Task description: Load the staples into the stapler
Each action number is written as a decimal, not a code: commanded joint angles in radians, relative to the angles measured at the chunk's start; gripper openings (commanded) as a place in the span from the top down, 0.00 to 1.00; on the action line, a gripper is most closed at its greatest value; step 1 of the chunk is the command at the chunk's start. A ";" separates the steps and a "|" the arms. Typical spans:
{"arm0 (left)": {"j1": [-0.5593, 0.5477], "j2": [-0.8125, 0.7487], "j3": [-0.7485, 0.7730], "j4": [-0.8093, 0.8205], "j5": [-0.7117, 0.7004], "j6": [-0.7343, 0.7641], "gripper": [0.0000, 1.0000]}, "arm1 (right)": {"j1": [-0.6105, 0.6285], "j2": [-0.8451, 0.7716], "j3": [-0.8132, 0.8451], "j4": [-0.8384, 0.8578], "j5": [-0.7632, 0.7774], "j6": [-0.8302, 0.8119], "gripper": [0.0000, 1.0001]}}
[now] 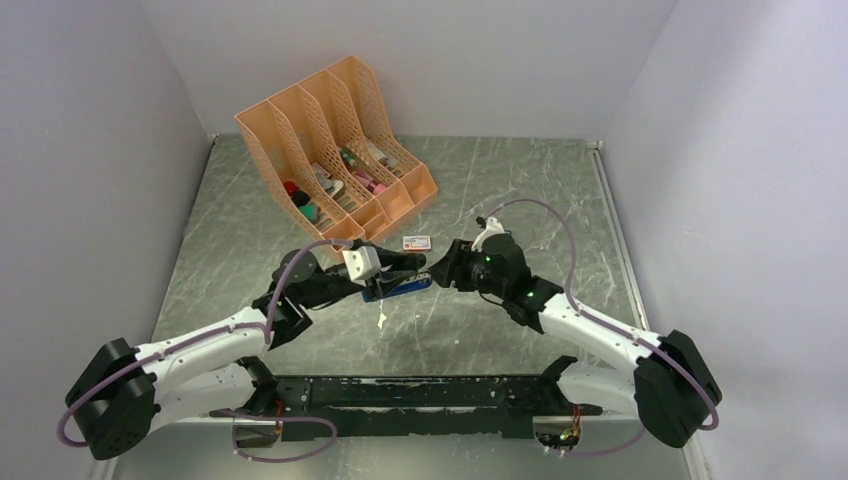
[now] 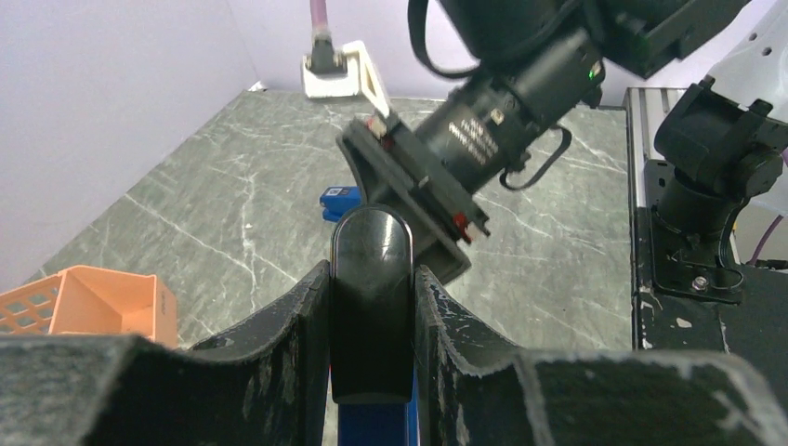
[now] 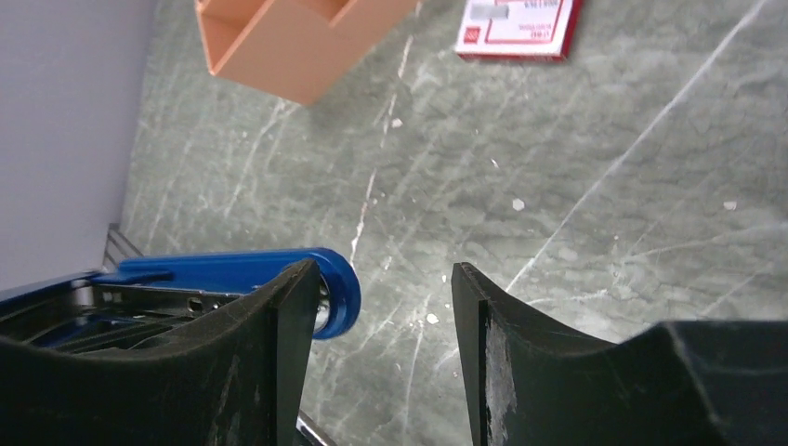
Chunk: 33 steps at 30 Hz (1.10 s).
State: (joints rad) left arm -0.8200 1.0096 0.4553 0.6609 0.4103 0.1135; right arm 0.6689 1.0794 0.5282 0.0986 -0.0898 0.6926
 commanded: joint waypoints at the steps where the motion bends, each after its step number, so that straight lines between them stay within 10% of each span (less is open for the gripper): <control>1: 0.005 -0.028 0.088 0.173 0.018 0.000 0.93 | 0.034 0.079 -0.021 0.021 -0.003 0.028 0.42; 33: 0.005 0.001 0.093 0.286 0.052 -0.062 0.93 | 0.173 0.465 0.154 0.115 -0.016 0.000 0.43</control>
State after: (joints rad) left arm -0.8074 1.0233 0.4931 0.8143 0.4107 0.0860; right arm 0.8314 1.5005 0.6514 0.2081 -0.1001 0.7029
